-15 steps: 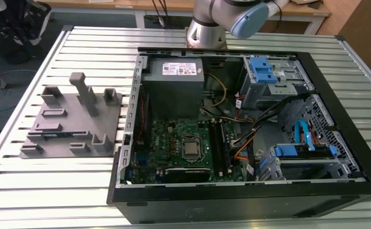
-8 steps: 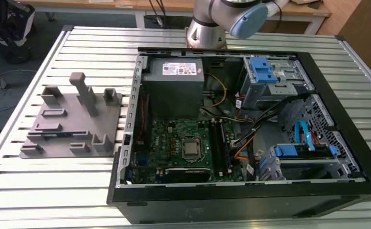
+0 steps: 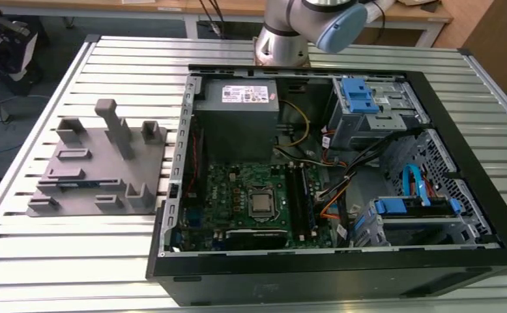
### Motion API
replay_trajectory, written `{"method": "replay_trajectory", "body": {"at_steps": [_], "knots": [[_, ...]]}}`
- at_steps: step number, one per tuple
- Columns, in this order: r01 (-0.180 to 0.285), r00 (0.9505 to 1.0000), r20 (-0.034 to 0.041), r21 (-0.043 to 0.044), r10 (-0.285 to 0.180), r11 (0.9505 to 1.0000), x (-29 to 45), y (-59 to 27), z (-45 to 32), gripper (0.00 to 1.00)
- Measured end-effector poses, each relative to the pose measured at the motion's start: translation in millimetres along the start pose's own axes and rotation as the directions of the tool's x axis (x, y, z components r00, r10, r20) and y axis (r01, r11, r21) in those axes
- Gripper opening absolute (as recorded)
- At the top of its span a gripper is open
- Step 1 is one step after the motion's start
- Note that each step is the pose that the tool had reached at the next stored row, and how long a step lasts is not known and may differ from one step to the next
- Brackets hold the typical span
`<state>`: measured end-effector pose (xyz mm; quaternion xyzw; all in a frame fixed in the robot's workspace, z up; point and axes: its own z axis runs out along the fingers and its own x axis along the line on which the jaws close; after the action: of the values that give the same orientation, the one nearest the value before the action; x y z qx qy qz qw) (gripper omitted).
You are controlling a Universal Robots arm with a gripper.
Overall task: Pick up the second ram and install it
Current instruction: 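Reach for the second ram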
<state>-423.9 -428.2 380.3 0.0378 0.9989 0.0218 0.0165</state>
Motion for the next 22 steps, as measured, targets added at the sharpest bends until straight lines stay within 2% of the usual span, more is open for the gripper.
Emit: {"method": "replay_trajectory", "body": {"at_steps": [3, 8, 22], "knots": [[0.0, 1.0, 0.0, -0.0001, 0.0, 1.0, -0.5, -10.3, 5.0, 0.11], [0.0, 1.0, 0.0001, -0.0001, 0.0, 1.0, -1.0, -20.4, 13.8, 0.11], [0.0, 1.0, 0.0, 0.0008, 0.0, 1.0, -0.6, -27.6, 38.9, 0.11]]}}
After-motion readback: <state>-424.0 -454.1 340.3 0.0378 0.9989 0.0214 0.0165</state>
